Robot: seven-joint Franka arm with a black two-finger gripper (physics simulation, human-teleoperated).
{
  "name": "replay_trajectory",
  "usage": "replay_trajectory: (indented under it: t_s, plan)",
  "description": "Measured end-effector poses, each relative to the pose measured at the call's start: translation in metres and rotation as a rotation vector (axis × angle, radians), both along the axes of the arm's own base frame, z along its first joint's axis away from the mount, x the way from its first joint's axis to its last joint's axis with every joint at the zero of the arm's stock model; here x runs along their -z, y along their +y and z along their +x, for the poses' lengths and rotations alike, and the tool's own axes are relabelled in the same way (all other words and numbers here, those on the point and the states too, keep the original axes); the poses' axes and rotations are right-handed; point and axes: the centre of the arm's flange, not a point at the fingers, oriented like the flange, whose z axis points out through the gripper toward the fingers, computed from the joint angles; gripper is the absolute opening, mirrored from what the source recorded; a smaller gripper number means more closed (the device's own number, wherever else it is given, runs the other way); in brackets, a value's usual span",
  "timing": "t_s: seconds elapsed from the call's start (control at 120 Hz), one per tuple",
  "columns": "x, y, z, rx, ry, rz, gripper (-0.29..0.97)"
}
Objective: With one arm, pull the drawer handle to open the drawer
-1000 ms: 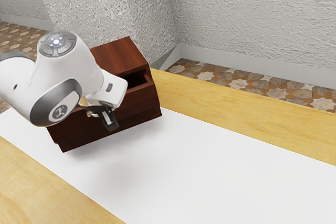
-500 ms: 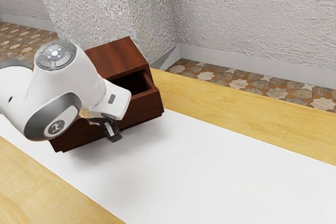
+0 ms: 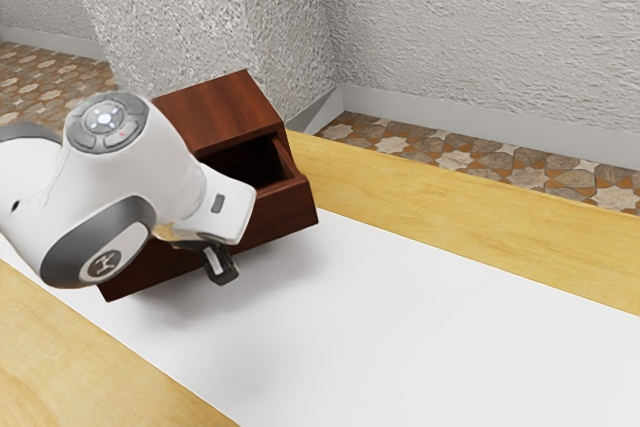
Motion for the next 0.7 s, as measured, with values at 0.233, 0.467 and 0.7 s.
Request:
replay_trajectory:
  t_s: [0.233, 0.467, 0.7]
  plan:
    - [-0.001, -0.012, -0.010, 0.001, -0.011, 0.004, 0.34]
    - [0.003, -0.016, -0.016, -0.011, -0.013, 0.001, 0.34]
    - [0.005, -0.020, -0.016, -0.021, -0.017, -0.004, 0.33]
